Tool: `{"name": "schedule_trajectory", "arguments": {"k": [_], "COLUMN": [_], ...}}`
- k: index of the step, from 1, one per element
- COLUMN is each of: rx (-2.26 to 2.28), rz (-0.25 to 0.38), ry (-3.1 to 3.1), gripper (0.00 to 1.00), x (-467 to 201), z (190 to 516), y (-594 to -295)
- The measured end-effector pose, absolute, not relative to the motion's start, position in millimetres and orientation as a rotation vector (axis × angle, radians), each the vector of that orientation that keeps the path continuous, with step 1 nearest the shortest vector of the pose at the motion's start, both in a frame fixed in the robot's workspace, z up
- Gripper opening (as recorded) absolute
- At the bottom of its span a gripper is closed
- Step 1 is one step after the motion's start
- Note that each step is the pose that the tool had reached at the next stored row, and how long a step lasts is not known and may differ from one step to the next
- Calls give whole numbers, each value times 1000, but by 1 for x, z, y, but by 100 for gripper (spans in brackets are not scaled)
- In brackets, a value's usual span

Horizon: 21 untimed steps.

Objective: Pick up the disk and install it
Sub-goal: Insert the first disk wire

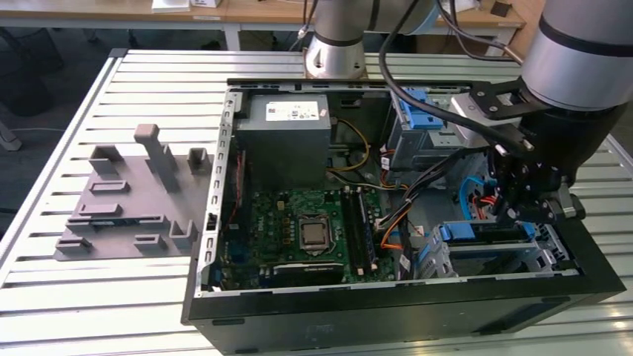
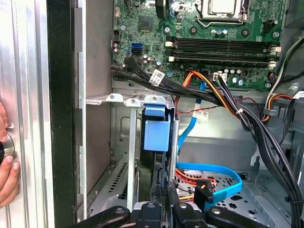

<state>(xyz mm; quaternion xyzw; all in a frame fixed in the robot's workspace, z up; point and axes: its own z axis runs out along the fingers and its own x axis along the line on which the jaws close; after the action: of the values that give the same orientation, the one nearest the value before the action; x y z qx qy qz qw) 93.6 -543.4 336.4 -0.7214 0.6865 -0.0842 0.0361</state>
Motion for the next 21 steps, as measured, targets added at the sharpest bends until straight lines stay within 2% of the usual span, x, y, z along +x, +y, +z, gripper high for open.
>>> {"name": "schedule_trajectory", "arguments": {"k": [21], "rx": [-2219], "rz": [-263], "ry": [2100], "gripper": [16], "x": [92], "z": [331], "y": [-546]}}
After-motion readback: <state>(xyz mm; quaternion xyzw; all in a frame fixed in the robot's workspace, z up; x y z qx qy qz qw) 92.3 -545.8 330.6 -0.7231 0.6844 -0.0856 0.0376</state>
